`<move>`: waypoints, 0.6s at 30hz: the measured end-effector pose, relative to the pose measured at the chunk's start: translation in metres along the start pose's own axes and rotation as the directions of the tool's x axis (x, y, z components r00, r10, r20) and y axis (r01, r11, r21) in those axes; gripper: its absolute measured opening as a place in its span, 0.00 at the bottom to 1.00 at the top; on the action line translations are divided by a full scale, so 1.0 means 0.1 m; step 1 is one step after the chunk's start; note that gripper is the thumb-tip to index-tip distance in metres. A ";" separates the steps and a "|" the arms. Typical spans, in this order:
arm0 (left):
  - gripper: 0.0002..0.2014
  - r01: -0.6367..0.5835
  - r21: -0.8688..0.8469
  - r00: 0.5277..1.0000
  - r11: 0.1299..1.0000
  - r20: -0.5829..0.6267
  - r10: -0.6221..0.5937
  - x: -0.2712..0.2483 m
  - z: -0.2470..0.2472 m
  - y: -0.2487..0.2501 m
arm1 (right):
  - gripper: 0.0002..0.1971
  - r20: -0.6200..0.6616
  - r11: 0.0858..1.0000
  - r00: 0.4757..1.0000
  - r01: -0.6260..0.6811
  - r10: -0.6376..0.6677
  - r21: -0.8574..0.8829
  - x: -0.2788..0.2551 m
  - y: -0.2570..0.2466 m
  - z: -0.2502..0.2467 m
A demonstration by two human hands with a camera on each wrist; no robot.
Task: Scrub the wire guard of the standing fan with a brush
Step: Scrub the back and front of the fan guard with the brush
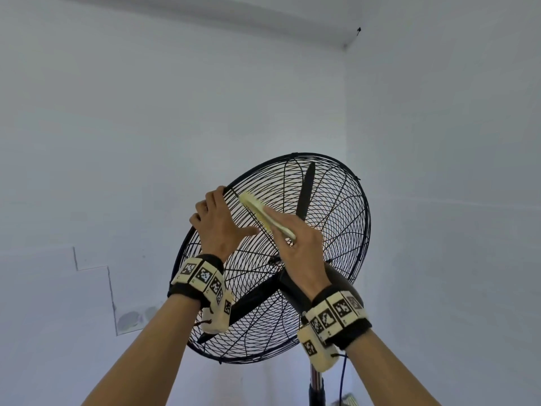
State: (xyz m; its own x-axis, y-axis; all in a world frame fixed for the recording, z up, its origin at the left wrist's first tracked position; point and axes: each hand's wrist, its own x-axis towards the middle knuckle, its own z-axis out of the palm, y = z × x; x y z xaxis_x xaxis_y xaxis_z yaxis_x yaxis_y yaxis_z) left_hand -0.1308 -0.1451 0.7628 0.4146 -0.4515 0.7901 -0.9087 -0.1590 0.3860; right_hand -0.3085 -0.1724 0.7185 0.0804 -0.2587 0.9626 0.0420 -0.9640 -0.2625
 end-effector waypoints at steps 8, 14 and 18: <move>0.64 -0.004 -0.004 1.000 1.000 0.002 0.004 -0.01 0.00 0.02 | 0.17 -0.423 0.964 0.871 -0.263 0.249 0.026 0.26 0.19 -0.13; 0.63 0.005 -0.011 1.000 1.000 -0.004 -0.005 0.00 0.00 -0.01 | 0.18 -0.043 0.985 0.985 -0.168 0.166 -0.049 -0.04 0.04 -0.02; 0.63 -0.009 -0.018 1.000 1.000 -0.002 0.009 -0.01 0.00 0.04 | 0.16 -0.396 0.950 0.869 -0.310 0.295 0.029 0.11 0.22 -0.17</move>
State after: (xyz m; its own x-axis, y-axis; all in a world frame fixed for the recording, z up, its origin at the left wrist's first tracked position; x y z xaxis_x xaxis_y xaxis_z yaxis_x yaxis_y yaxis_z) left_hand -0.1347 -0.1447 0.7632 0.4064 -0.4510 0.7947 -0.9115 -0.1391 0.3872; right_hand -0.3231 -0.1973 0.7243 -0.3120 -0.5341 0.7858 0.0440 -0.8343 -0.5496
